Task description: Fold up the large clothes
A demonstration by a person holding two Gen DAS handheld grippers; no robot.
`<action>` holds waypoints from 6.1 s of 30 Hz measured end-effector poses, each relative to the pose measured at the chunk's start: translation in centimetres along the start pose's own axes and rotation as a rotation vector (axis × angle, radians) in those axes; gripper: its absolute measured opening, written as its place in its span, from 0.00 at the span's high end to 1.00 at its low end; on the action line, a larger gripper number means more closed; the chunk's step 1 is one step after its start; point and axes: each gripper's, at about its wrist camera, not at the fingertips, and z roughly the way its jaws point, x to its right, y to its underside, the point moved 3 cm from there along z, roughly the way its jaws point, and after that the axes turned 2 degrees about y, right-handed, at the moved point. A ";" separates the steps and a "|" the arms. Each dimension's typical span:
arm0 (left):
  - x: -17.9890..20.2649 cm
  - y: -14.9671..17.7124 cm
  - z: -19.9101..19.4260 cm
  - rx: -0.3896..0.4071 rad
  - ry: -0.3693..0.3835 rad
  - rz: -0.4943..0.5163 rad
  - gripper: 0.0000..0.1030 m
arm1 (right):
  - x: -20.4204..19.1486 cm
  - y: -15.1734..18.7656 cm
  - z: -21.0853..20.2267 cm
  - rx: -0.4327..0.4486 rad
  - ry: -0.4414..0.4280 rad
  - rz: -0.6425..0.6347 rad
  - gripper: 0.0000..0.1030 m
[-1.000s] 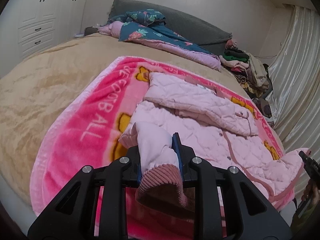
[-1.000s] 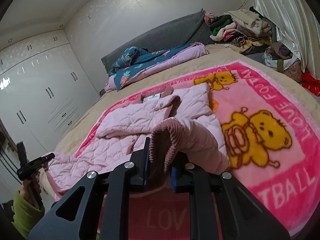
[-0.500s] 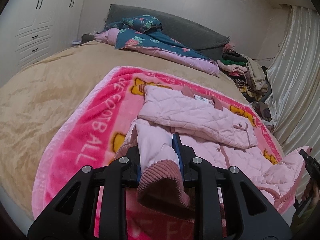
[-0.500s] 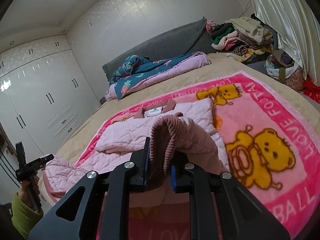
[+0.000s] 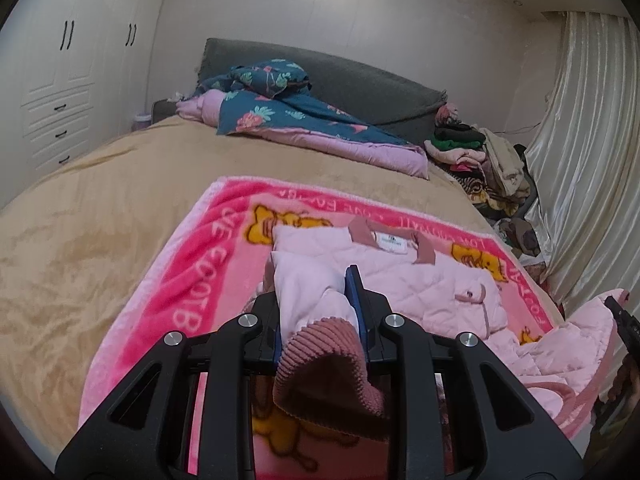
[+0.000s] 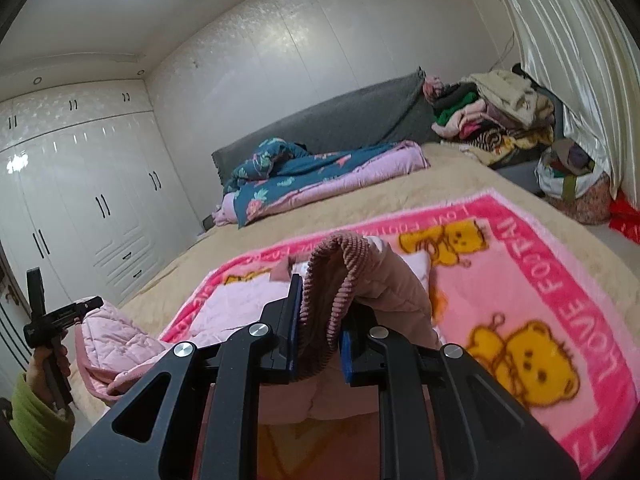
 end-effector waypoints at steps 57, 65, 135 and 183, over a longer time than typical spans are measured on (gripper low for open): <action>1.2 -6.1 9.2 0.136 -0.013 0.023 0.24 | 5.7 -4.6 18.3 -0.077 0.220 0.038 0.86; -1.1 -3.8 10.0 0.125 -0.062 -0.024 0.23 | 6.0 -4.3 20.3 -0.098 0.255 0.022 0.86; -2.0 0.1 23.6 -0.103 -0.102 0.082 0.78 | 10.7 4.3 25.1 -0.233 0.402 -0.066 0.80; 5.6 6.0 26.4 -0.232 0.021 0.084 0.23 | 3.9 10.0 30.5 -0.414 0.308 -0.147 0.17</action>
